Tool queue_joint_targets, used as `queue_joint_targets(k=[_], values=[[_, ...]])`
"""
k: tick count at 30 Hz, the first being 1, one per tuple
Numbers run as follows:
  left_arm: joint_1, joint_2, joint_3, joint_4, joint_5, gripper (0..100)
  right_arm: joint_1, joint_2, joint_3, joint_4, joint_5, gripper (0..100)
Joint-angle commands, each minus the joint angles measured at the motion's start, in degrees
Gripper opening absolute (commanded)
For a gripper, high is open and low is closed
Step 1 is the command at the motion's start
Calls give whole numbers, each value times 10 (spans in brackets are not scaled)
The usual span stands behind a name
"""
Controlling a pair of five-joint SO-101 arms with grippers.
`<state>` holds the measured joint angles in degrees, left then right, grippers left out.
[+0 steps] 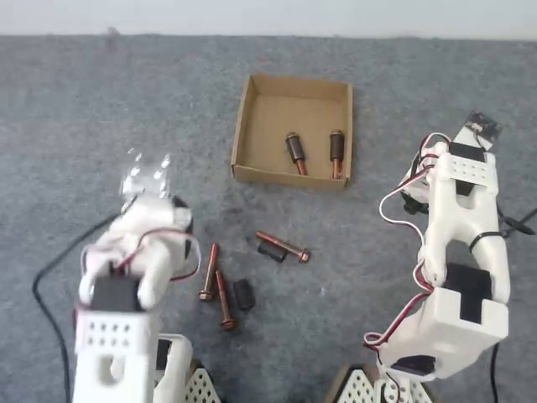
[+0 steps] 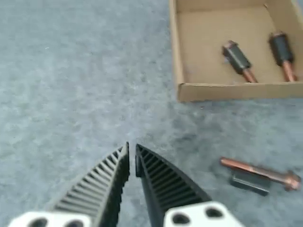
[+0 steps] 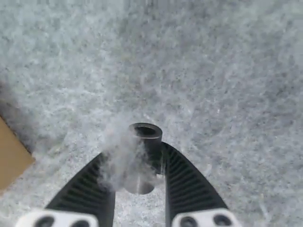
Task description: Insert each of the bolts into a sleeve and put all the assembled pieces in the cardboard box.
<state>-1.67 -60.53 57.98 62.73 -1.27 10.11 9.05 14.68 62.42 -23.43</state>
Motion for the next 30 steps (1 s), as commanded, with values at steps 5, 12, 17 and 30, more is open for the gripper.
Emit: queue_joint_targets(k=[5,12,17,30], values=[[112,218,-160,2,-108,24,8,-5,-29,-14,-6,7],[222,371,-218,2,-253,24,26,-4,-29,-29,-4,7],[288,443,-225,0,-340,24,32,-4,-28,-34,-4,7],[324,615,-290,-11,-466,154,33,-4,-28,-35,-4,7]])
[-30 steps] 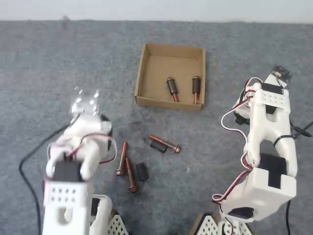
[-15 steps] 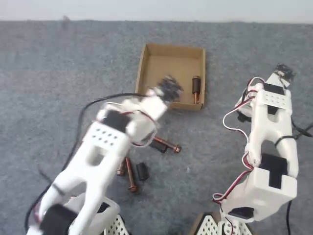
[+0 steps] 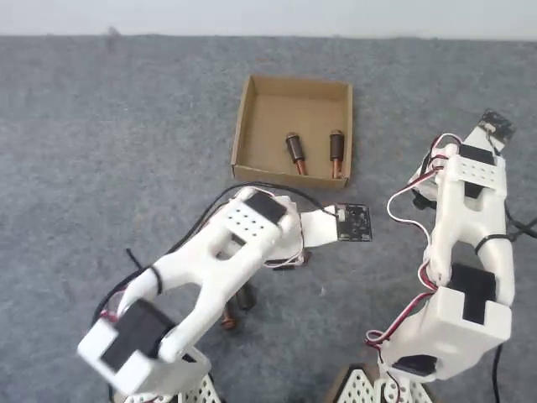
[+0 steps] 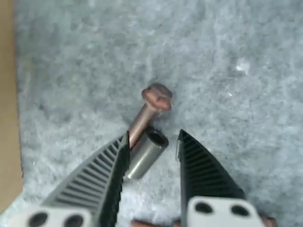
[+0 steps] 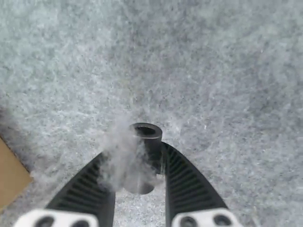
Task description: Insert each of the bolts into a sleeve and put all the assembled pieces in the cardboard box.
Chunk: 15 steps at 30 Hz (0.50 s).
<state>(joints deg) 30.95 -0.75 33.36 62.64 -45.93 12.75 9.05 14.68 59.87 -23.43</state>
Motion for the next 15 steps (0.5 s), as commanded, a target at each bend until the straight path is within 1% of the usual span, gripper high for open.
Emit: queue_joint_targets(k=[1,10,15], values=[[-2,31,-51,-11,-23,149,7,-4,-28,-9,-4,7],[-2,113,-109,-11,-28,146,6,-4,-28,-9,-4,7],[-1,132,-125,-12,-25,145,6,-4,-28,-9,-4,7]])
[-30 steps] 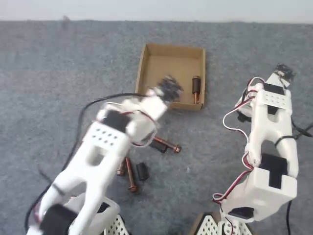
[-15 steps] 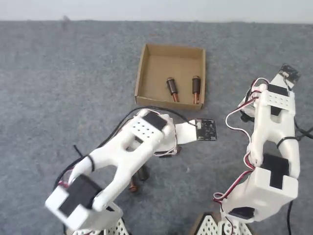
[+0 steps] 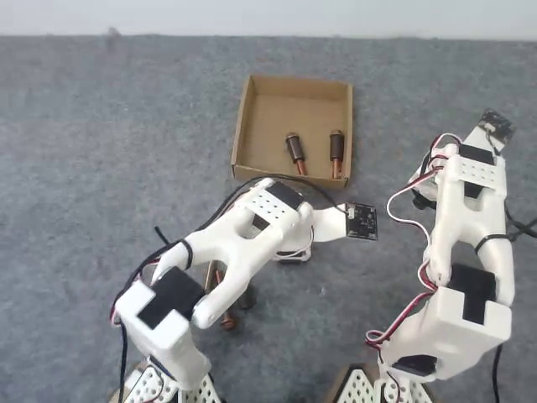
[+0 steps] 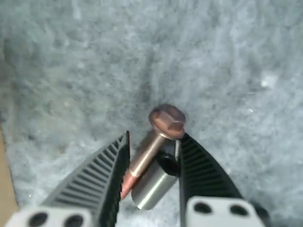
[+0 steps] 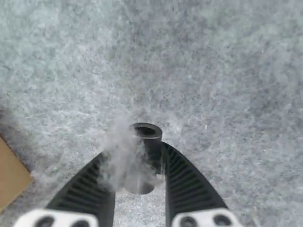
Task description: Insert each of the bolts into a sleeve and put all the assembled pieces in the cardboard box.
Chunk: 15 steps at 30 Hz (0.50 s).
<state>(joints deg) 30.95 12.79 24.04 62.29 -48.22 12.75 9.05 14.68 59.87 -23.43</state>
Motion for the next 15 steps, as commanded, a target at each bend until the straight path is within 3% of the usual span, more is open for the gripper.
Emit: queue_joint_targets(k=[1,15], values=[[0,-3,-33,-9,-3,144,6,-4,-28,-9,-4,7],[35,15,-33,-29,40,12,5,-4,-28,-9,-4,7]])
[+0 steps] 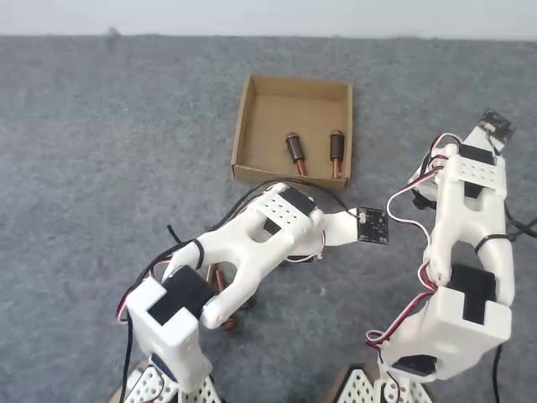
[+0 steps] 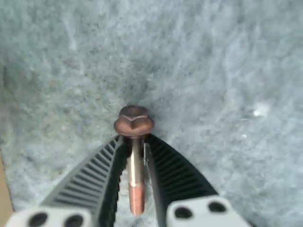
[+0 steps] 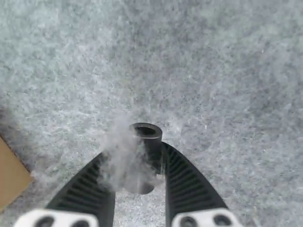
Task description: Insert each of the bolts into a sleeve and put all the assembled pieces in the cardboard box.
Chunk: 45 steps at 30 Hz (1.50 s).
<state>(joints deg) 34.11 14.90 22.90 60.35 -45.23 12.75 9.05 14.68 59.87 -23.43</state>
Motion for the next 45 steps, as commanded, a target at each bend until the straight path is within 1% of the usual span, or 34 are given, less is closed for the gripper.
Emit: queue_joint_targets(k=[1,3,6,15,20,24,26,28,34,36,41,45], values=[[4,-8,-21,-10,11,12,5,-4,-28,-9,-4,7],[4,-9,-22,-11,37,12,5,-4,-28,-9,-4,7],[5,-10,-29,-14,105,12,5,-4,-28,-9,-4,7],[-1,-10,-88,-13,276,12,5,-4,-28,-9,-5,7],[-21,-11,-110,-13,319,12,4,-4,-28,-9,-5,7],[-47,-56,-111,-13,353,11,-5,-4,-28,-9,-5,7],[-69,-96,-102,-15,370,11,-5,-4,-28,-9,-5,7],[-93,-132,-84,-33,392,11,-5,-4,-28,-9,-5,7],[-167,-203,0,-142,469,12,-7,-4,-28,-9,-5,7],[-189,-219,21,-165,494,12,-8,-2,-28,-17,-4,7],[-252,-247,42,-180,540,12,-17,22,-37,-22,-4,7],[-318,-257,57,-180,568,12,-26,27,-45,-22,-4,8]])
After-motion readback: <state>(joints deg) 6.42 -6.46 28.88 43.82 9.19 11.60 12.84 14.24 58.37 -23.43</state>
